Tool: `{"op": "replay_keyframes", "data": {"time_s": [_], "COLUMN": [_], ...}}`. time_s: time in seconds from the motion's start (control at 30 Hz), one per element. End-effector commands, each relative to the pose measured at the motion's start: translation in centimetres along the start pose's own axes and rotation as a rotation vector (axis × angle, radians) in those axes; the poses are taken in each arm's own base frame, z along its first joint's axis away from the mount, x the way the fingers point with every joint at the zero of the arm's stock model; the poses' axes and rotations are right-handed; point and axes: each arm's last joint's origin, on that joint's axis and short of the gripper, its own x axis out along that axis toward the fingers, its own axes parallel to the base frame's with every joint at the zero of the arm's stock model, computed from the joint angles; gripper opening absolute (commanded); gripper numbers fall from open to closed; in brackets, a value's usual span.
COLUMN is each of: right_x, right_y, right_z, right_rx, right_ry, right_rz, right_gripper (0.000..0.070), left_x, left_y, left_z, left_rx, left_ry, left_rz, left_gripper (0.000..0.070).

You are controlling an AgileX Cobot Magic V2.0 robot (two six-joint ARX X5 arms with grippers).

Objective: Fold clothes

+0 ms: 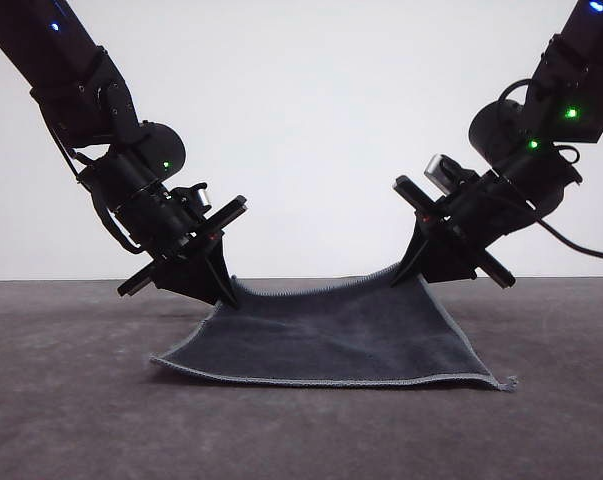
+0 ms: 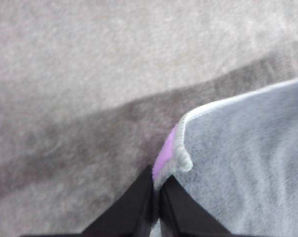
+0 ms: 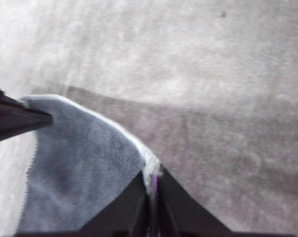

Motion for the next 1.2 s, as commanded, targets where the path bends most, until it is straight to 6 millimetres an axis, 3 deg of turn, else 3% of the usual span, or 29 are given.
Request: {"op": "replay_keyframes", "data": {"time_s": [0.0, 0.4, 0.73, 1.0, 1.17], "right_x": [-0.3, -0.9, -1.3, -2.2, -3.0], "right_y": [0.5, 1.3, 3.8, 5.3, 5.3], "right_z": [0.7, 0.3, -0.2, -1.1, -2.8], "right_rx": [-0.021, -0.062, -0.135, -0.174, -0.188], "right_ry": [-0.018, 0.025, 0.017, -0.008, -0.028], "right_rz": [0.008, -0.014, -0.073, -0.058, -0.055], "right_gripper": [0.0005, 0.0005, 0.0005, 0.0005, 0.0005], "left_x": [-0.7, -2.8, -3.8, -4.8, -5.7], "left_y": [-0.5, -2.2, -3.5, -4.3, -4.5], "left_z": [0.6, 0.8, 0.4, -1.4, -3.0], "left_rx": [0.029, 0.1, 0.127, 0.159, 0.174], "left_ry": [-0.022, -0.035, -0.017, -0.052, -0.071], "left_rz": [-0.018, -0.028, -0.005, 0.019, 0.016], "left_gripper": [0.0, 0.0002, 0.0003, 0.0003, 0.0003]}}
